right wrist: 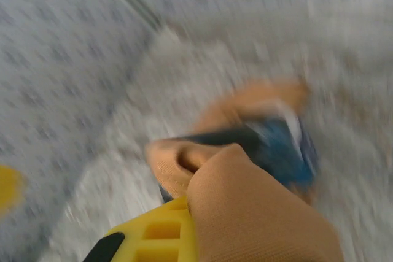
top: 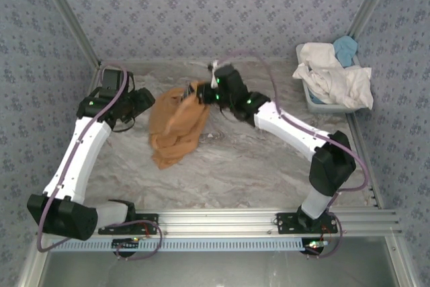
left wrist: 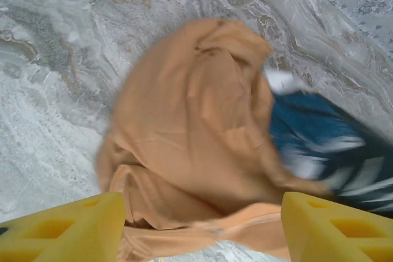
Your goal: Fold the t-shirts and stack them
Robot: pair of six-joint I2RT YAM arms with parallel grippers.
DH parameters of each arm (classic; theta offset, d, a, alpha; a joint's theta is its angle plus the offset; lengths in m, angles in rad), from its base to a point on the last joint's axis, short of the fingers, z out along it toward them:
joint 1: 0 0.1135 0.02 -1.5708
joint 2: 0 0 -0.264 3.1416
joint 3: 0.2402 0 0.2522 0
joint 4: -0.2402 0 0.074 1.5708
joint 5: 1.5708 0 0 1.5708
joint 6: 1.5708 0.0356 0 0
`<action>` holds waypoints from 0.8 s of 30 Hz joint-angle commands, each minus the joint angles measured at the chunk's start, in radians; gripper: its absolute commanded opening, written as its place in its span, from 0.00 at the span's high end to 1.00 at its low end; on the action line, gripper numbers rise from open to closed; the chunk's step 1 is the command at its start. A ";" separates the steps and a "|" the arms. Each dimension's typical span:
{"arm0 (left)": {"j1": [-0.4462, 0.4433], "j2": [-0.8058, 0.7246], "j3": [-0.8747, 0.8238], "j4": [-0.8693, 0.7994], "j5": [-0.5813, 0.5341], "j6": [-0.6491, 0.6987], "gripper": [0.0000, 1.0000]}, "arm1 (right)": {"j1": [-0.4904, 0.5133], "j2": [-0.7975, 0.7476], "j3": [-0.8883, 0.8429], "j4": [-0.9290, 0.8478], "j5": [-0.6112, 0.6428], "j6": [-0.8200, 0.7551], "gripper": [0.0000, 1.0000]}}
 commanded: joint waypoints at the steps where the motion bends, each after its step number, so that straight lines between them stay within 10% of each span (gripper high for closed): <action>1: 0.007 -0.035 -0.014 -0.055 0.003 -0.012 0.32 | -0.017 -0.133 -0.128 0.004 -0.121 0.111 1.00; 11: 0.010 0.070 -0.181 0.055 0.153 -0.056 0.27 | -0.301 -0.448 -0.505 -0.377 -0.131 0.052 1.00; 16: 0.010 0.218 -0.202 0.177 0.214 -0.087 0.27 | -0.514 -0.397 -0.480 -0.510 -0.138 -0.013 0.46; 24: -0.010 0.530 -0.079 0.277 0.291 -0.051 0.28 | -0.287 -0.468 -0.450 -0.597 0.054 0.156 0.37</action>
